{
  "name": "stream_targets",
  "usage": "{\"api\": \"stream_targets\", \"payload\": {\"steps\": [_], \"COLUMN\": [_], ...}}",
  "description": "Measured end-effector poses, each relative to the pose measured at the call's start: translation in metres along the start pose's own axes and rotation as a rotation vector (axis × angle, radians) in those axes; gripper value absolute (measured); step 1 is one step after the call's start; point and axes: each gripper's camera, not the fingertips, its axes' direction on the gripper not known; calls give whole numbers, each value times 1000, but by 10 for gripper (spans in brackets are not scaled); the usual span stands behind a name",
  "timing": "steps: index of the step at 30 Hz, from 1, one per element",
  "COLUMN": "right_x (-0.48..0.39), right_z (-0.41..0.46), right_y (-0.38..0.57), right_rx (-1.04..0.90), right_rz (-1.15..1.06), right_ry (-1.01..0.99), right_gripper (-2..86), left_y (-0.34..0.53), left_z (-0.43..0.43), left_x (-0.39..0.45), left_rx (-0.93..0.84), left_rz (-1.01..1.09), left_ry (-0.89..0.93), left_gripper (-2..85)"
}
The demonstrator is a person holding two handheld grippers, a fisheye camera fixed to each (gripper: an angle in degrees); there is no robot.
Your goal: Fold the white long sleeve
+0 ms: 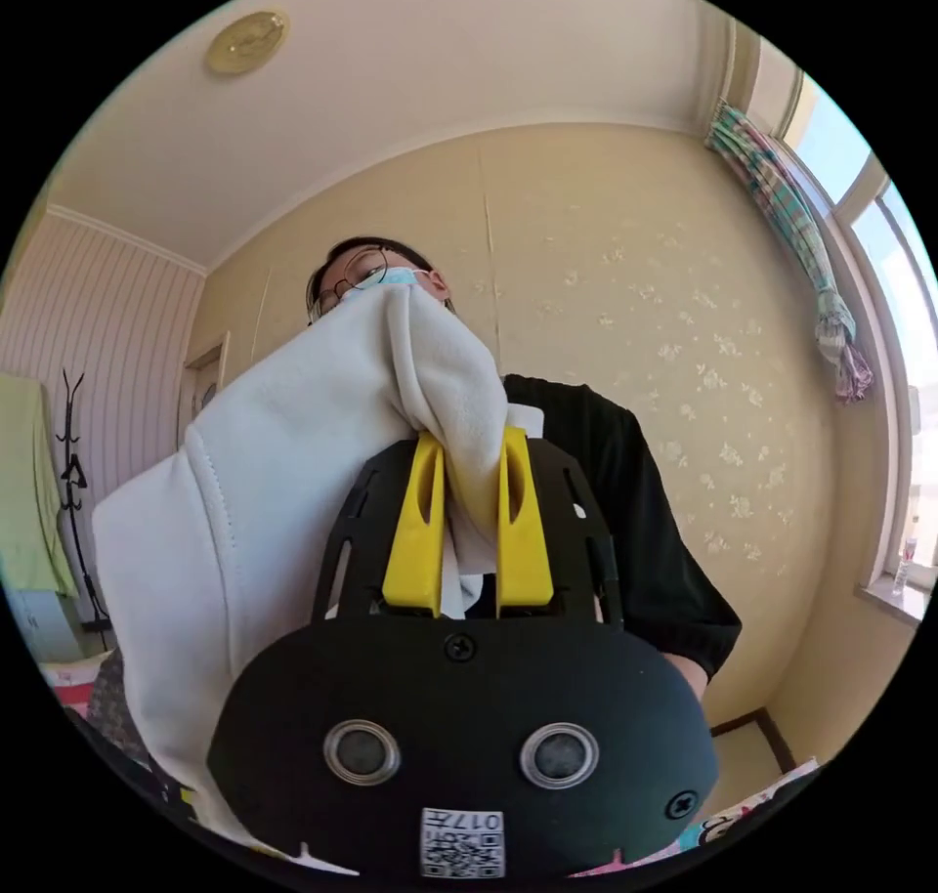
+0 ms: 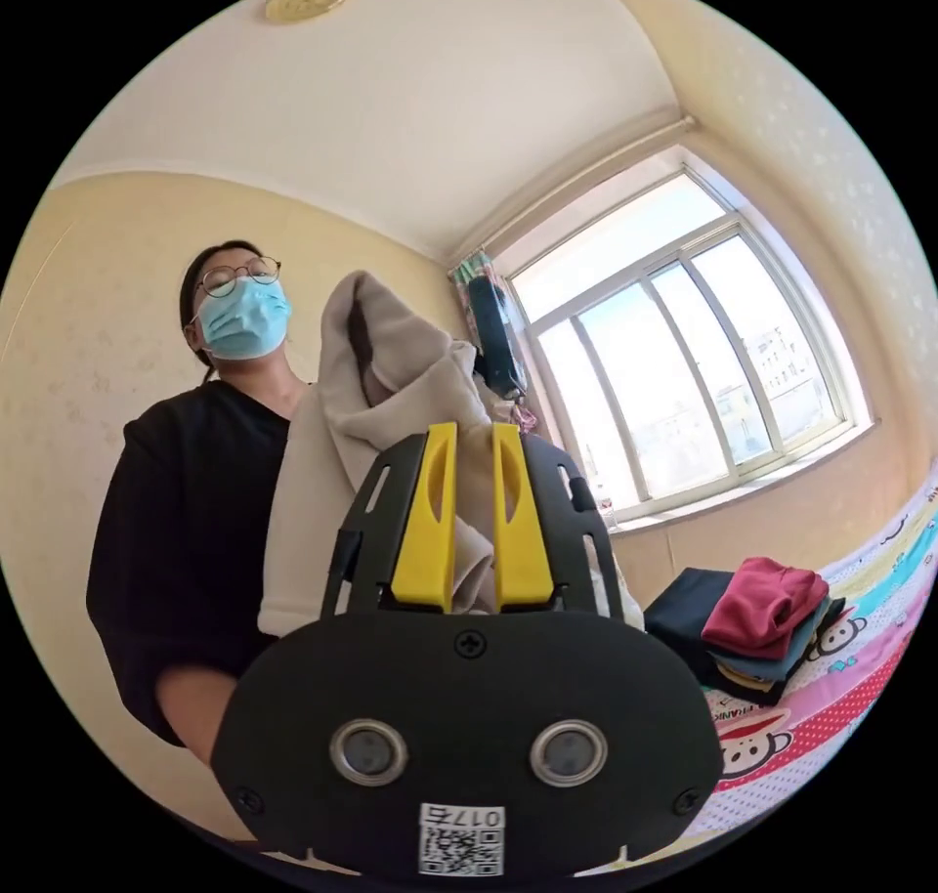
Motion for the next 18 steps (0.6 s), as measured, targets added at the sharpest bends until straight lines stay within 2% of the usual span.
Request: {"api": "stream_targets", "payload": {"steps": [1, 7, 9, 10, 12, 15, 18], "right_x": [-12, -106, -139, -160, -184, -193, -181], "right_z": [-15, -73, -75, -69, -45, 11, 53], "right_y": [0, -34, -54, -68, -91, -119, -140], "right_rx": [52, 254, 262, 239, 170, 87, 42], "right_rz": [-2, -68, -107, -145, -195, -215, -218], "right_ry": [49, 446, 591, 673, 800, 945, 898], "right_gripper": [57, 42, 40, 39, 37, 35, 34], "left_y": [-1, -3, 3, 5, 20, 50, 87], "left_z": [-1, -22, -32, -34, -45, -53, -58], "left_x": [7, 101, 141, 150, 176, 175, 151], "left_rx": [-6, 41, 81, 89, 160, 222, 327], "left_rz": [-17, -176, -252, -274, -431, -582, -671], "left_ry": [-38, -600, -884, -968, -1278, -1442, -1415], "left_gripper": [86, 86, 90, 92, 105, 138, 165]}}
